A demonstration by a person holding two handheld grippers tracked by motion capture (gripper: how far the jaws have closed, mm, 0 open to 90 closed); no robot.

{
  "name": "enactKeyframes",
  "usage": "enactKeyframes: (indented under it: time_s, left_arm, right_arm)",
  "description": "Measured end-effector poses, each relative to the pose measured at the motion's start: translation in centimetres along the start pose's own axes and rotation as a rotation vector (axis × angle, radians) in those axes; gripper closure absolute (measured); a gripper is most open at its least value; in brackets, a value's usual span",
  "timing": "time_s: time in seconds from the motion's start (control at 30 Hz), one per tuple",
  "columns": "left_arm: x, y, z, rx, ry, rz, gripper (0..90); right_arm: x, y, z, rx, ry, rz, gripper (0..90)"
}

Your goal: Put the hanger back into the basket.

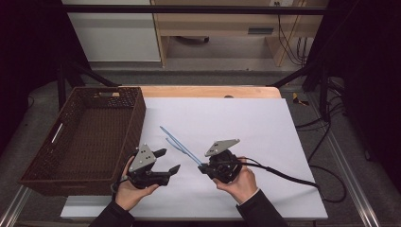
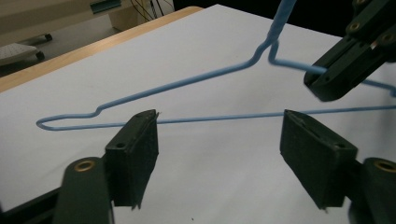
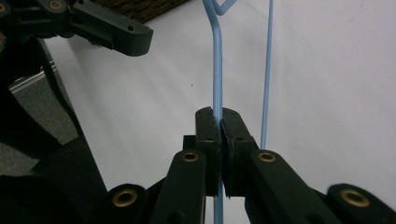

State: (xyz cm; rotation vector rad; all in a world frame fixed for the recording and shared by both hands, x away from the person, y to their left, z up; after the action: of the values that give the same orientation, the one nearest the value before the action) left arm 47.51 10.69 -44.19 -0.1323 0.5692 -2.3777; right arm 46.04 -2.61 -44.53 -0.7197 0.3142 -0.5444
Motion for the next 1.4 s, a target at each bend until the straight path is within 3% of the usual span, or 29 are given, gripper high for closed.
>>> enactKeyframes:
  time_s: [0.2, 0.57, 0.9, 1.07, 1.4]
  left_arm:
    - [-0.3, -0.3, 0.6, -0.028, 0.059, 0.009, 15.1]
    - [0.7, 1.1, 1.2, -0.094, 0.164, -0.037, 14.6]
    - [1.3, 1.4, 1.8, -0.19, 0.402, -0.019, 18.0]
    - [1.2, 1.9, 1.8, -0.229, 0.485, 0.009, 20.9]
    - [1.0, 3.9, 1.4, -0.241, 0.615, 0.058, 34.8]
  right_arm:
    - [0.3, -1.6, 0.2, 0.004, -0.019, 0.043, 87.6]
    - [0.6, -2.7, -0.9, -0.012, -0.028, 0.089, 87.6]
    - [0.7, -2.8, -1.5, -0.023, -0.014, 0.128, 87.6]
    - [0.6, -3.1, -1.7, -0.026, -0.009, 0.141, 87.6]
    - [0.6, -3.5, -2.1, -0.019, 0.006, 0.169, 87.6]
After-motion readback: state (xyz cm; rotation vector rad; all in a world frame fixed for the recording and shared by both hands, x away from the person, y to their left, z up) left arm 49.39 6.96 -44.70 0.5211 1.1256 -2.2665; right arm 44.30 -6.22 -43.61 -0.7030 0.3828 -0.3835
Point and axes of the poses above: each handheld gripper's, and its own axes: y roughly forward along the jaws, z roughly out of its top, x roughly to its right, the point moved 10 cm from there along y, roughly forward along the jaws, and after that the axes turned 1 degree about x, right-handed, at the moved point
